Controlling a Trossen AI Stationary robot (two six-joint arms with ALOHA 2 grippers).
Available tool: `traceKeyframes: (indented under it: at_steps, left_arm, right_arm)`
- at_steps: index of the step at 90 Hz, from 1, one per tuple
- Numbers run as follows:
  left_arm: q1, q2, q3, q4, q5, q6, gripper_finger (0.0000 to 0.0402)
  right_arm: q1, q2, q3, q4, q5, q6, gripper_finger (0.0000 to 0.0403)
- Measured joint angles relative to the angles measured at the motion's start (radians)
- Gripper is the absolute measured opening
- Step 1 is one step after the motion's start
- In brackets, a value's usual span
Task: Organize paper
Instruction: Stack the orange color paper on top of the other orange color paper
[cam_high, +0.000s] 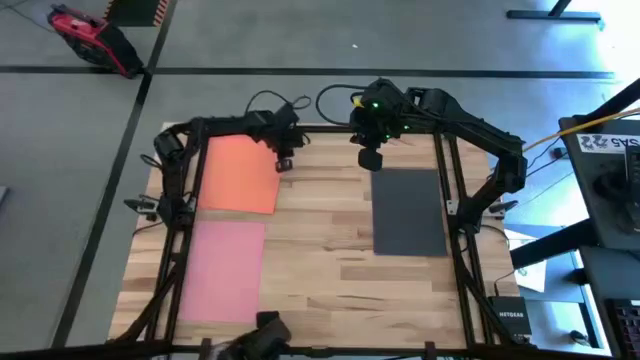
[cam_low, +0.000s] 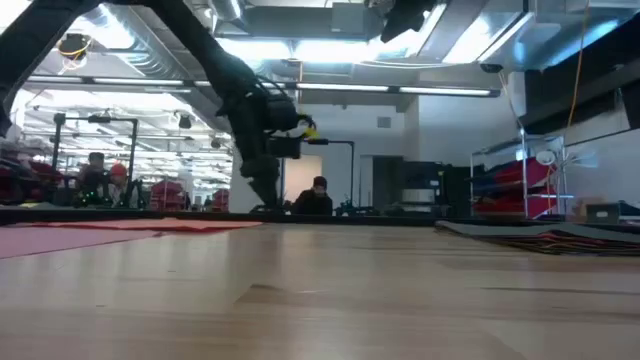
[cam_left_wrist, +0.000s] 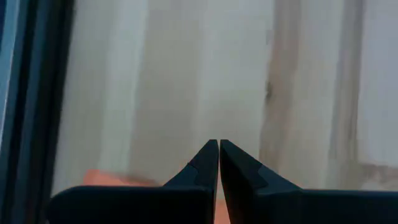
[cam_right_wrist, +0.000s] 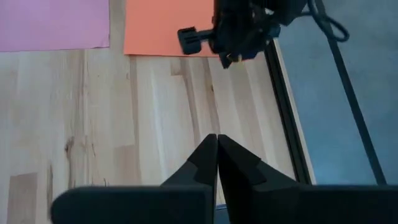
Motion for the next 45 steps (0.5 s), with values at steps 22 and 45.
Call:
traceKeyframes:
  at_steps: [22, 45]
  left_arm:
    - [0.013, 0.048, 0.003, -0.007, -0.027, -0.04, 0.0]
    - [0.04, 0.048, 0.003, -0.038, -0.039, -0.069, 0.0]
  right_arm:
    - [0.0, 0.0, 0.0, -0.005, 0.0, 0.001, 0.0]
    - [0.0, 0.0, 0.0, -0.006, 0.0, 0.001, 0.0]
